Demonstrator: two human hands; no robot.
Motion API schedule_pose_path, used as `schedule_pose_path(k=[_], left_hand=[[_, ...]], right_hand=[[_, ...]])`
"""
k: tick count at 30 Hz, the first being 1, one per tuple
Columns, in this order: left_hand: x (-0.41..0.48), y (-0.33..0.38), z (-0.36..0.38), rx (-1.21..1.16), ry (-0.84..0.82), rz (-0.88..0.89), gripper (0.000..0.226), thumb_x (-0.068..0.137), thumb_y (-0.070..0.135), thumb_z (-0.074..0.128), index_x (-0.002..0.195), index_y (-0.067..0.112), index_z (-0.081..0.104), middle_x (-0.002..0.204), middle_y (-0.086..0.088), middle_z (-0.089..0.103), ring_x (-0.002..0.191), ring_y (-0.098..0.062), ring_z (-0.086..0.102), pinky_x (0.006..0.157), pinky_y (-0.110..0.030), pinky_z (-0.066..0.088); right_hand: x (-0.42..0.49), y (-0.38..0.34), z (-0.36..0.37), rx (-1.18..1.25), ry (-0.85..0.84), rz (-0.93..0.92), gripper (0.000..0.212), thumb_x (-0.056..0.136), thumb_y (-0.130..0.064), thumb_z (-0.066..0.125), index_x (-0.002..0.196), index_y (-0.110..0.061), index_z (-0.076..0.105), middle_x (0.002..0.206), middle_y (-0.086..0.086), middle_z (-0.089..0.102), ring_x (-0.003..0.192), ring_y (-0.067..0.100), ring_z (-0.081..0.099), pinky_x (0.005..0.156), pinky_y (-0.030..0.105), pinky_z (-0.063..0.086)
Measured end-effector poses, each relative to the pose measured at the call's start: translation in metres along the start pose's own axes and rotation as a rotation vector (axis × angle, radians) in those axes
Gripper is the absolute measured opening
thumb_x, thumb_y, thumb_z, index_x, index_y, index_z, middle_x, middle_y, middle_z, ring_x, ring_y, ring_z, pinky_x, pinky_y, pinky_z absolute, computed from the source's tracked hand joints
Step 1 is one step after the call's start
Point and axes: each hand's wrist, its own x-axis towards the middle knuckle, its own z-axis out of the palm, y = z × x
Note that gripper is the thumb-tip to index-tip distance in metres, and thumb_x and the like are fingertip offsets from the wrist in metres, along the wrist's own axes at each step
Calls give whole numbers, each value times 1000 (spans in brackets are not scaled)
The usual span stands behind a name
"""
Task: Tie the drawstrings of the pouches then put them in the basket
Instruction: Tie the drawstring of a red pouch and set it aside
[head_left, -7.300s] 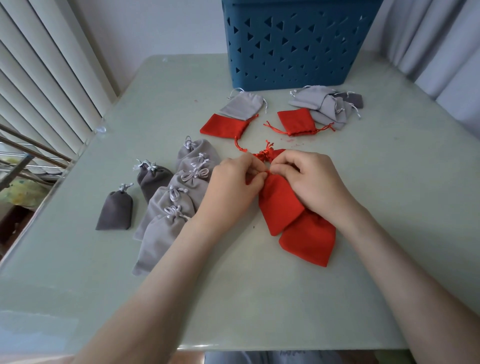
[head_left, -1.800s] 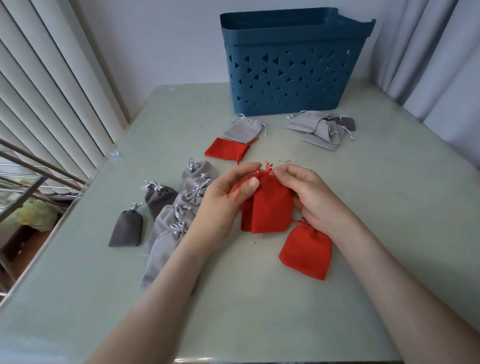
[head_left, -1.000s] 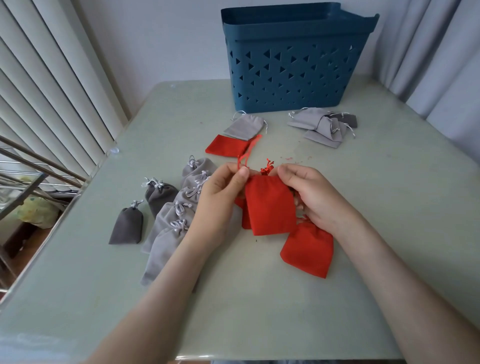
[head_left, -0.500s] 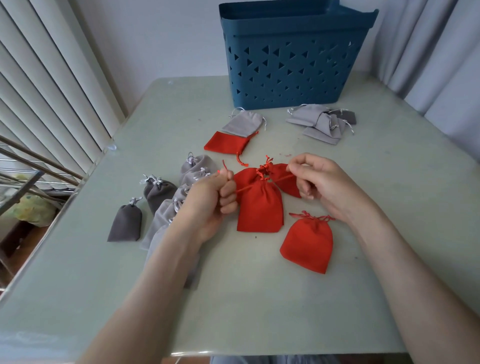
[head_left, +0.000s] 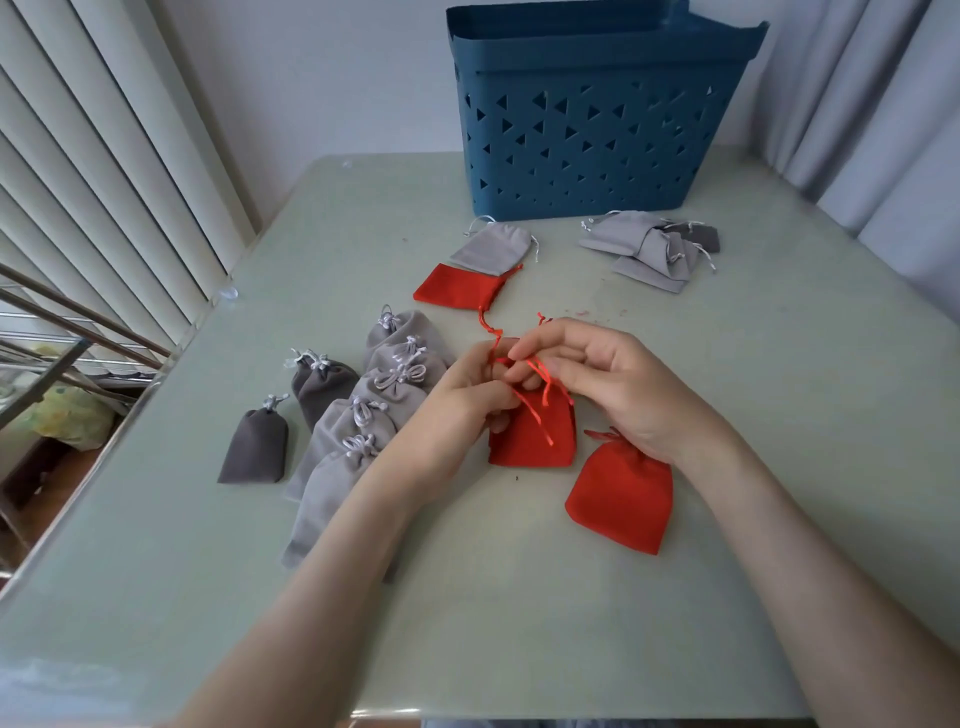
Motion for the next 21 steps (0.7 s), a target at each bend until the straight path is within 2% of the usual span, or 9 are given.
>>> schedule_pose_path(k=[3, 4, 8, 10, 12, 14, 17, 19, 21], left_hand=[[1, -2, 1, 26, 75, 55, 25, 85, 11, 56, 110, 7, 56, 74, 2, 53, 55, -5, 42, 53, -17, 34], [2, -2, 1, 18, 98, 71, 16, 93, 9, 51, 108, 6, 57, 71, 3, 53, 53, -4, 41, 53, -17, 35], [-1, 3, 0, -82, 206, 73, 30, 103, 12, 32, 88, 8, 58, 64, 6, 64, 43, -5, 40, 42, -17, 35], [-3, 6, 0, -123, 238, 56, 30, 103, 17, 33, 87, 10, 57, 65, 2, 67, 40, -6, 38, 38, -17, 33], [-3, 8, 1, -127, 242, 53, 30, 103, 20, 33, 87, 11, 57, 59, 1, 62, 38, -6, 36, 37, -15, 30], [-2, 6, 2, -104, 232, 22, 30, 103, 20, 33, 87, 10, 56, 49, 4, 48, 36, -5, 30, 35, -15, 27], [-2, 4, 6, -23, 175, -86, 30, 102, 13, 35, 77, 12, 51, 50, 5, 29, 38, -3, 22, 37, -15, 20], [-3, 4, 8, -5, 104, -99, 30, 94, 3, 38, 68, 11, 48, 48, 5, 34, 39, -4, 21, 40, -17, 16], [-5, 5, 7, -44, 48, -79, 13, 74, 4, 44, 63, 9, 46, 53, 1, 47, 41, -7, 24, 41, -18, 18]], right_hand=[[2, 0, 4, -27, 133, -41, 20, 93, 1, 50, 89, -13, 64, 78, -4, 68, 77, 6, 60, 76, 14, 44], [3, 1, 4, -46, 175, -51, 19, 92, 0, 52, 86, -14, 63, 76, -7, 66, 75, 4, 58, 74, 13, 43], [5, 3, 1, -179, 294, -96, 9, 85, -16, 56, 80, -21, 62, 92, -5, 52, 83, 6, 50, 78, 14, 38], [6, 3, 2, -50, 277, -100, 8, 86, -16, 52, 82, -19, 58, 97, -3, 57, 85, 6, 54, 80, 13, 40], [6, 3, 4, 79, 230, -93, 6, 88, -14, 49, 85, -15, 55, 83, 1, 64, 82, 10, 59, 80, 16, 44], [5, 3, 7, 78, 188, -96, 6, 91, -12, 48, 89, -14, 53, 67, 0, 62, 74, 14, 60, 78, 20, 45], [5, 3, 16, -5, 139, -97, 15, 95, 2, 45, 98, -11, 52, 61, 1, 58, 62, 12, 53, 69, 18, 45], [7, 5, 20, -42, 100, -79, 21, 94, 5, 44, 106, -11, 51, 62, 0, 58, 60, 12, 51, 64, 18, 45], [7, 6, 22, -56, 85, -71, 25, 93, 3, 46, 114, -12, 48, 61, -1, 58, 60, 11, 52, 64, 19, 44]])
